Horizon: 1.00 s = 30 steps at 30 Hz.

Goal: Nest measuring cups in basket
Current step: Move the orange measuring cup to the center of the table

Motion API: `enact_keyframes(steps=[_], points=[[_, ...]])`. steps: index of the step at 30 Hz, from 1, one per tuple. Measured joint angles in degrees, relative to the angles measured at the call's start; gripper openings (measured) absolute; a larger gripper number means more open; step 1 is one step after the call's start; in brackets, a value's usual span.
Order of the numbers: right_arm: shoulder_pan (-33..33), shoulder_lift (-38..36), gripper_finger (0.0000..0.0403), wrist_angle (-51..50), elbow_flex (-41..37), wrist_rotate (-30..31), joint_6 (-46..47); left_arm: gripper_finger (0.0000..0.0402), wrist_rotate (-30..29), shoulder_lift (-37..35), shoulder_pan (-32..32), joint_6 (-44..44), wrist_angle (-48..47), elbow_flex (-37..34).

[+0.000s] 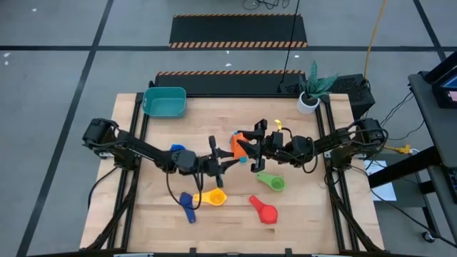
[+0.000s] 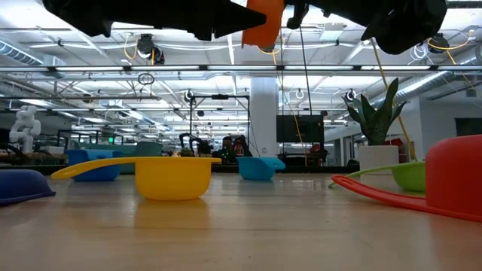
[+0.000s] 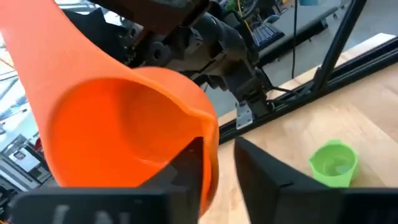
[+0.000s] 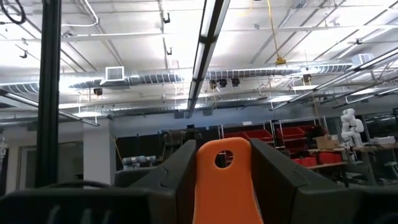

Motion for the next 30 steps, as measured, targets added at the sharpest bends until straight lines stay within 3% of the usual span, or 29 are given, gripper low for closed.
enact_keyframes(steps=[4, 13, 24, 30], points=[[0.00, 0.09, 0.0118, -0.68, 0.00, -0.22, 0.20, 0.0014, 0.05, -3.07, 0.02, -0.04, -6.44, -0.02], [0.92, -4.42, 0.0154, -9.41, -2.74, 3.18, 3.02, 0.0008, 0.46, -10.81, -0.07, -2.54, -25.61, -0.05], [2.79, -21.18, 0.0222, -54.32, -5.33, 2.72, 13.04, 0.0007, 3.18, -15.89, -0.46, -7.20, -42.28, 0.09], [5.08, -27.18, 0.0226, -77.16, -5.38, 2.69, 13.11, 0.0006, 3.47, -13.60, -2.04, -13.62, -55.29, 7.80]])
